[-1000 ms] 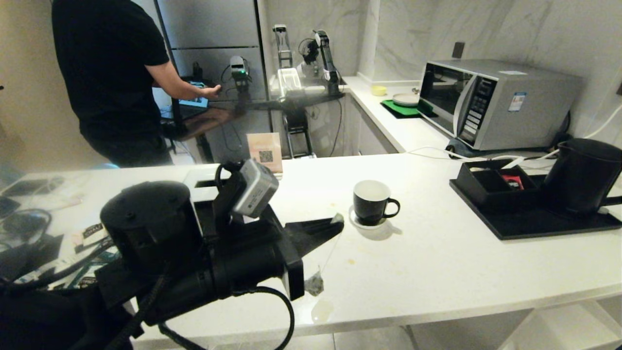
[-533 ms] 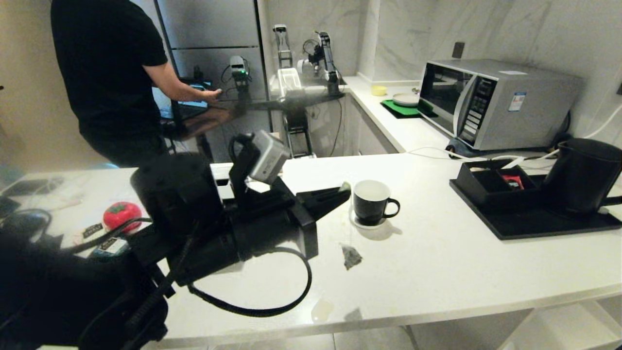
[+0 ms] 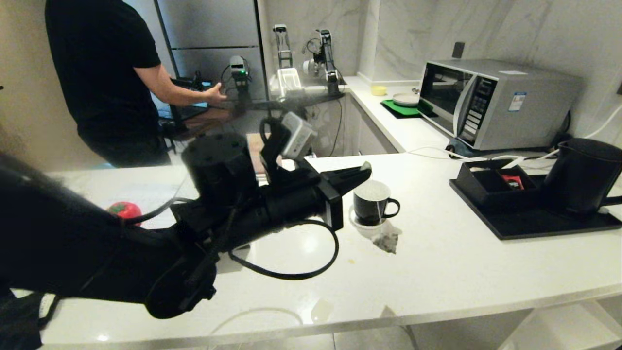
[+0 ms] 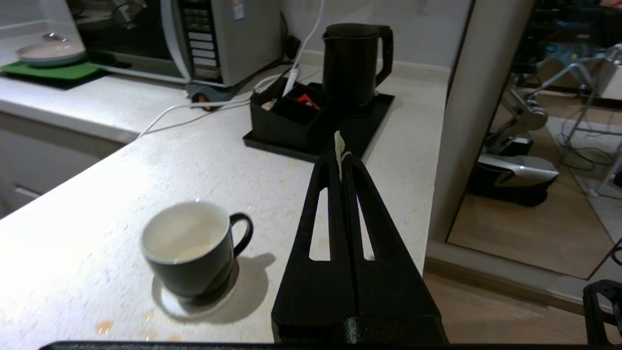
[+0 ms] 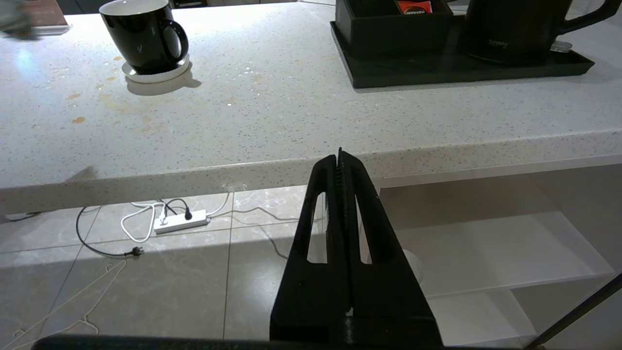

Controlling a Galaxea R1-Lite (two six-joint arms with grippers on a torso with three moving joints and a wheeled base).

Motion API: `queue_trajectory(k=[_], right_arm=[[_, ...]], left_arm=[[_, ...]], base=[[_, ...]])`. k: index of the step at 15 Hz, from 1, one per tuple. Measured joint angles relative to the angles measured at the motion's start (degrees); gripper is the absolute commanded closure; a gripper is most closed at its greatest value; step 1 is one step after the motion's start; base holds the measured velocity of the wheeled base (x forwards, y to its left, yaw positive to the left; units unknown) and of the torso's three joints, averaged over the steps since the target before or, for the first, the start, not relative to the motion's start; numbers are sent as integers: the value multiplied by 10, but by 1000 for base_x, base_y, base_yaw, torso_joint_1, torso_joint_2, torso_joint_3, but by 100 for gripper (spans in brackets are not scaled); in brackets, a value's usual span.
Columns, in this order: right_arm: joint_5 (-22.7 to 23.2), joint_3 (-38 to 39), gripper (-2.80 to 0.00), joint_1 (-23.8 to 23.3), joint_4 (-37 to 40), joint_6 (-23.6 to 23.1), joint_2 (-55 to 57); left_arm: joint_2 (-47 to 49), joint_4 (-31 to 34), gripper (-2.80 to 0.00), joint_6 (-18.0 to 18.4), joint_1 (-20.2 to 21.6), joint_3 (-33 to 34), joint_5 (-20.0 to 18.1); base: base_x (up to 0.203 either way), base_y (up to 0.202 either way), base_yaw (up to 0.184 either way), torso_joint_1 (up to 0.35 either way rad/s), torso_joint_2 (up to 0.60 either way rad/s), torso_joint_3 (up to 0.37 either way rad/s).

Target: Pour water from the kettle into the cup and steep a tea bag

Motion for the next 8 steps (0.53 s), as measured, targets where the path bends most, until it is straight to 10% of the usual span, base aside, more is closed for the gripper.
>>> queue_trajectory(k=[8], right_arm=[[0,0,0,1,0,0,0]], left_arm=[[99,20,0,-2,1,-169,-9]], base=[[0,0,0,0,0,0]])
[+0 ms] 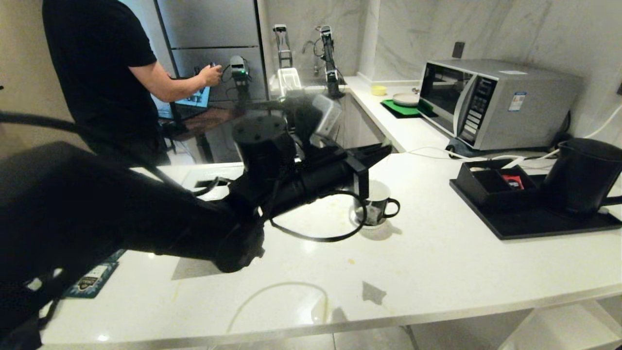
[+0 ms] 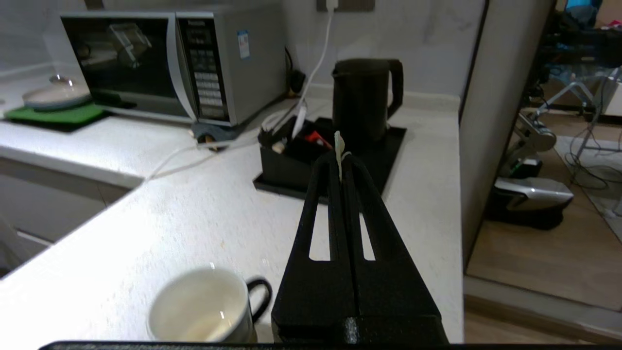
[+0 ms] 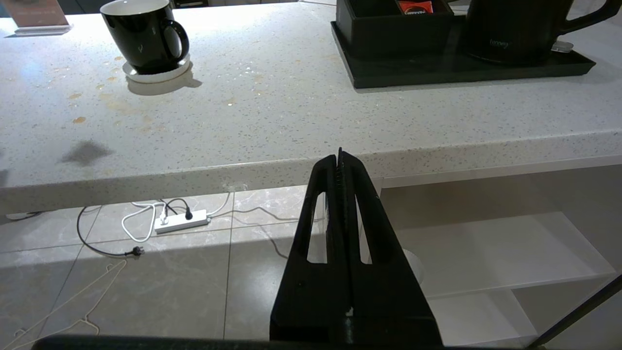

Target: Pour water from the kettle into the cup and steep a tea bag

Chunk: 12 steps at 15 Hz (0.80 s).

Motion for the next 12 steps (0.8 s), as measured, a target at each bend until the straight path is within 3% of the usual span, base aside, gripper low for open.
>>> queue_trajectory(k=[12], right_arm=[[0,0,0,0,0,0,0]], left_arm=[[117,30,0,0,23,-191,1]], base=[[0,0,0,0,0,0]])
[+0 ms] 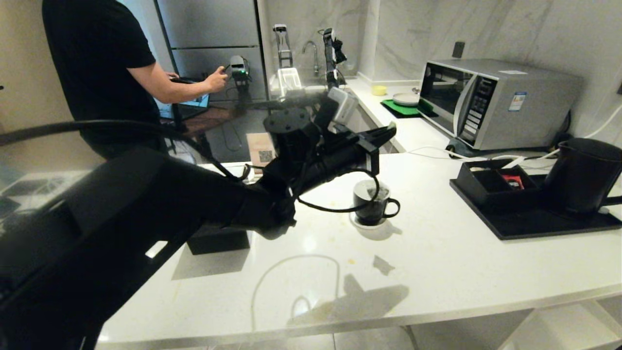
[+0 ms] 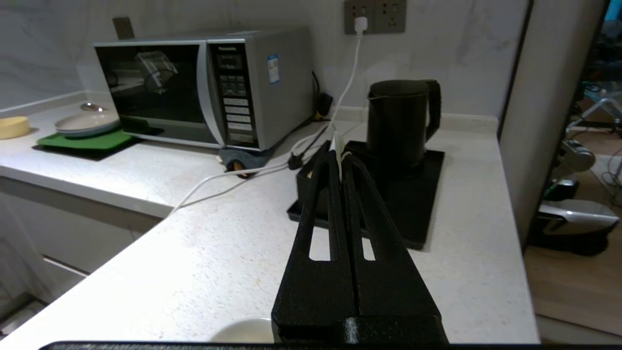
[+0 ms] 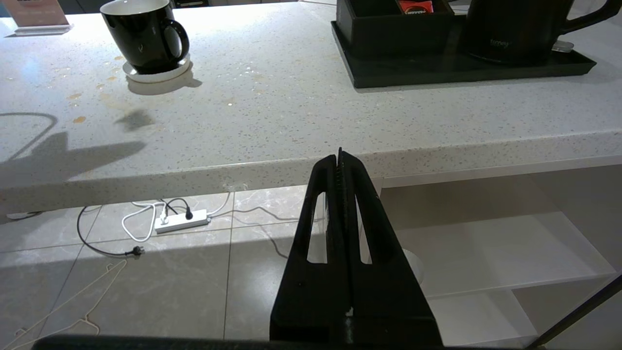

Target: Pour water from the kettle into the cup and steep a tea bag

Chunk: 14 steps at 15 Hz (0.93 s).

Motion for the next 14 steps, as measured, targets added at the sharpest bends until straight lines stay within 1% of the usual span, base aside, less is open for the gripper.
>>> queue_trajectory(k=[4,14], right_arm=[[0,0,0,0,0,0,0],[0,0,0,0,0,0,0]], left_arm=[[25,1,0,0,16,-31,0],[56,-5,0,1,22,-35,1]], base=[[0,0,0,0,0,0],[0,0,0,0,0,0]])
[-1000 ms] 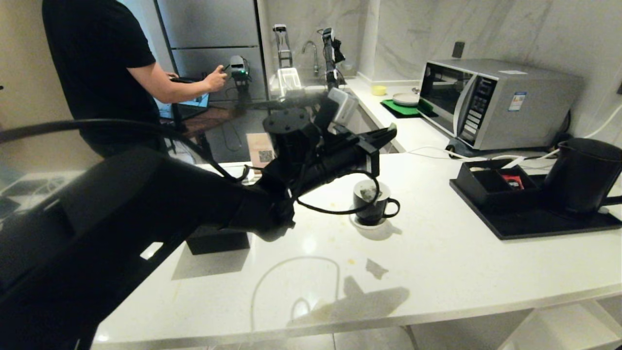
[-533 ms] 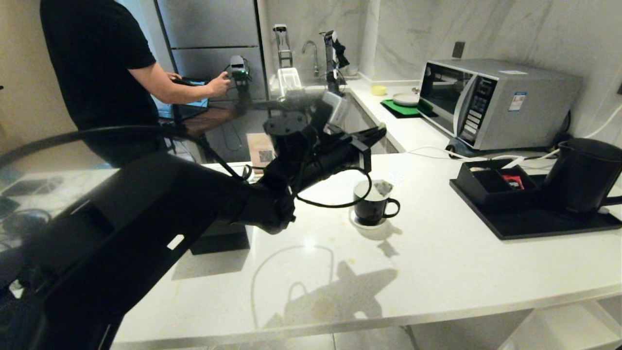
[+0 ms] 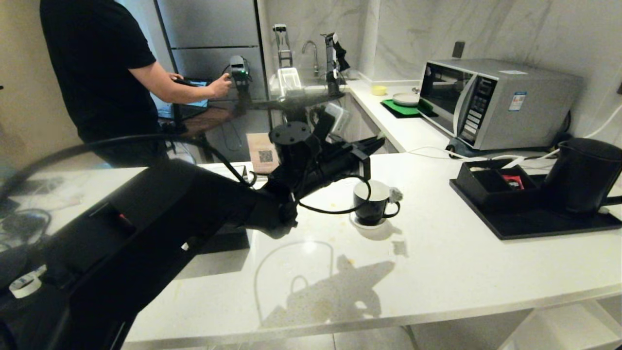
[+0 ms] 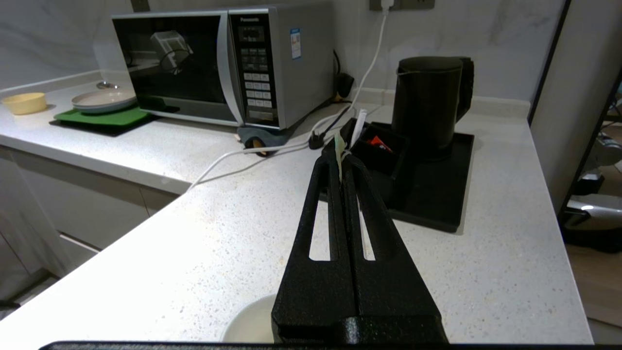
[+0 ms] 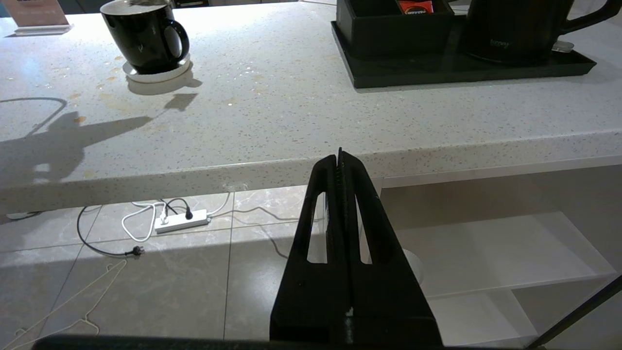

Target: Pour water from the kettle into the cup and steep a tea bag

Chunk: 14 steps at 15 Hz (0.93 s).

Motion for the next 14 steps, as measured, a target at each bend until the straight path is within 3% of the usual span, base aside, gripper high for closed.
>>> queue_trajectory(k=[14], right_arm=[[0,0,0,0,0,0,0]], left_arm=[[23,-3,0,2,11,2,1]], base=[[0,0,0,0,0,0]])
